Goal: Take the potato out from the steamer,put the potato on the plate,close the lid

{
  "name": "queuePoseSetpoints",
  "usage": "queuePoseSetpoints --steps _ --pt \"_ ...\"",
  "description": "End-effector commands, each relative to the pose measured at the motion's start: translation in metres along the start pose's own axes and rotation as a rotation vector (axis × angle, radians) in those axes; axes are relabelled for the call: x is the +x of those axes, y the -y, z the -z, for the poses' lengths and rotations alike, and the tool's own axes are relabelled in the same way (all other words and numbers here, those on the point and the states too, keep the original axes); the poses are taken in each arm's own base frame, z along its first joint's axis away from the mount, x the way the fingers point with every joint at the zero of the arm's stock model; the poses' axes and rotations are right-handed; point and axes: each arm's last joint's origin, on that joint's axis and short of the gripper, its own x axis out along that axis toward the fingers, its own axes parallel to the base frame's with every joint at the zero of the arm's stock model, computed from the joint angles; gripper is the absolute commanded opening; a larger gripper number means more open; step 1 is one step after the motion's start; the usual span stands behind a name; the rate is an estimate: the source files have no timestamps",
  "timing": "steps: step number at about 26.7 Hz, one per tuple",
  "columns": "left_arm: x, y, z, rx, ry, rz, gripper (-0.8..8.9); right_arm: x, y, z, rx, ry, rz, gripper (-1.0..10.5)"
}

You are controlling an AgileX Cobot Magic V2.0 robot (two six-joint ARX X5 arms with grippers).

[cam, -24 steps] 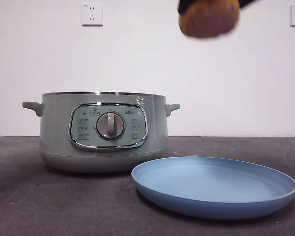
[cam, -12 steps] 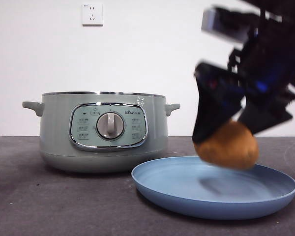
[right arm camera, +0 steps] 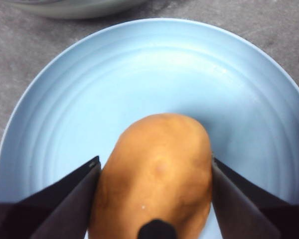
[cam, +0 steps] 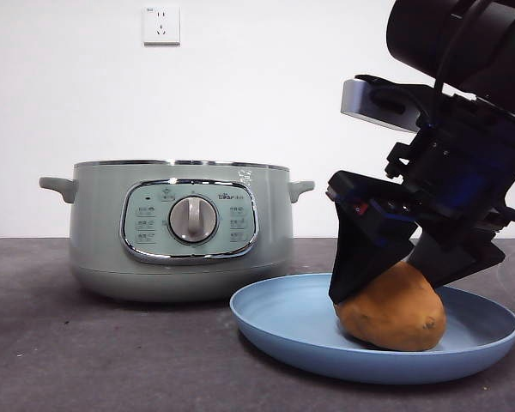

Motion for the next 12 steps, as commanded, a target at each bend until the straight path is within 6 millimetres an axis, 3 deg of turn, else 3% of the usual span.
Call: queuePoseSetpoints --steps 1,7,12 --pt "0.009 -0.002 -0.011 0.008 0.037 0.004 -0.09 0.002 0.002 0.005 0.020 -0.022 0.005 5.5" --pt "0.040 -0.006 -0.026 0.011 0.016 0.059 -0.09 -0.002 0.001 -0.003 0.025 0.011 0.007 5.5" --pt "0.074 -0.010 -0.040 0.010 0.004 0.093 -0.09 -0.017 -0.001 -0.018 0.023 0.089 -0.004 5.5"
